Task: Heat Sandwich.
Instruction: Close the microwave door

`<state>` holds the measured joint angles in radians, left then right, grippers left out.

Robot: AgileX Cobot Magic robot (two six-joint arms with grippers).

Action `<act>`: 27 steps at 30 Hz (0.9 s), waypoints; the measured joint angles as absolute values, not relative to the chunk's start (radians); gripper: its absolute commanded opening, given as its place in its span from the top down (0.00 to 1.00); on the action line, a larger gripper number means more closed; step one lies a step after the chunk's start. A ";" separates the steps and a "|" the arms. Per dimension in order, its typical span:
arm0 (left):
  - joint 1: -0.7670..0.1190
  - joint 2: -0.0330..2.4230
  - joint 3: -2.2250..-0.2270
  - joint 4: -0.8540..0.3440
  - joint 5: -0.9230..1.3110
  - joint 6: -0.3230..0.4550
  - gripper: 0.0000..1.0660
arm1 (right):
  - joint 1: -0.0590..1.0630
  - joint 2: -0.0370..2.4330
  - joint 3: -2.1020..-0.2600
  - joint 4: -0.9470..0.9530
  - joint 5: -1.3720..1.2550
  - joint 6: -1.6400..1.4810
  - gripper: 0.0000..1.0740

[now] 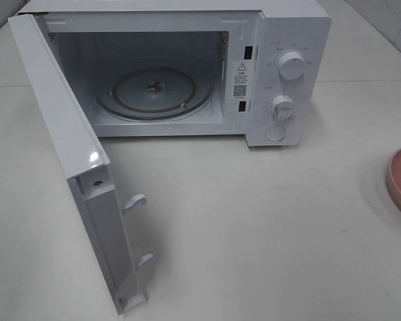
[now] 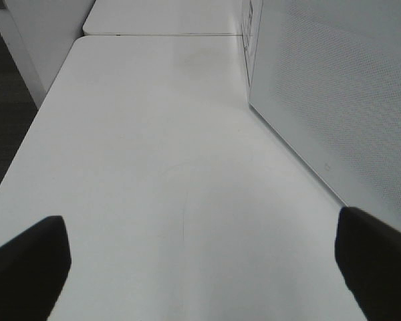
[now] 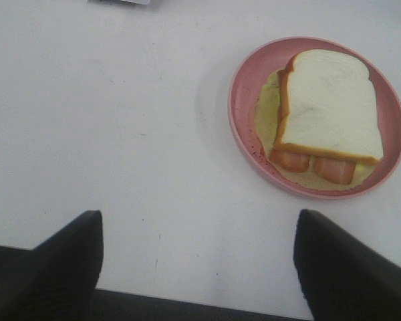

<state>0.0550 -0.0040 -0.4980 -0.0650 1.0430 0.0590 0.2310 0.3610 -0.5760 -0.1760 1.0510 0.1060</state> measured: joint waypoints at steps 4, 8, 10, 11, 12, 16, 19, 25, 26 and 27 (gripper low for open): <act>0.055 -0.004 -0.498 -0.065 1.043 0.059 0.05 | 0.231 0.253 -0.517 -0.178 1.051 0.108 0.29; 0.055 -0.004 -0.498 -0.065 1.043 0.059 0.05 | 0.231 0.199 -0.508 -0.178 1.049 0.108 0.29; 0.055 -0.004 -0.498 -0.065 1.043 0.059 0.05 | 0.224 0.170 -0.508 -0.177 1.049 0.108 0.29; 0.055 -0.004 -0.498 -0.065 1.043 0.059 0.05 | 0.215 0.156 -0.508 -0.177 1.047 0.108 0.29; 0.055 -0.004 -0.498 -0.065 1.043 0.059 0.05 | 0.199 0.140 -0.508 -0.177 1.047 0.108 0.29; 0.055 -0.004 -0.498 -0.065 1.043 0.059 0.05 | 0.131 0.075 -0.508 -0.175 1.047 0.108 0.29; 0.055 -0.004 -0.498 -0.065 1.043 0.059 0.05 | 0.113 0.029 -0.508 -0.175 1.047 0.108 0.29; 0.055 -0.004 -0.498 -0.065 1.043 0.059 0.05 | 0.112 -0.003 -0.508 -0.175 1.048 0.108 0.29; 0.055 -0.004 -0.498 -0.065 1.043 0.059 0.05 | 0.112 -0.003 -0.508 -0.175 1.048 0.108 0.29; 0.055 -0.004 -0.498 -0.065 1.043 0.059 0.05 | 0.112 -0.003 -0.508 -0.175 1.048 0.108 0.29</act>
<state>0.0550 -0.0040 -0.4980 -0.0650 1.0430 0.0590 0.1120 -0.0030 -0.5080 -0.1750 1.0480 0.1080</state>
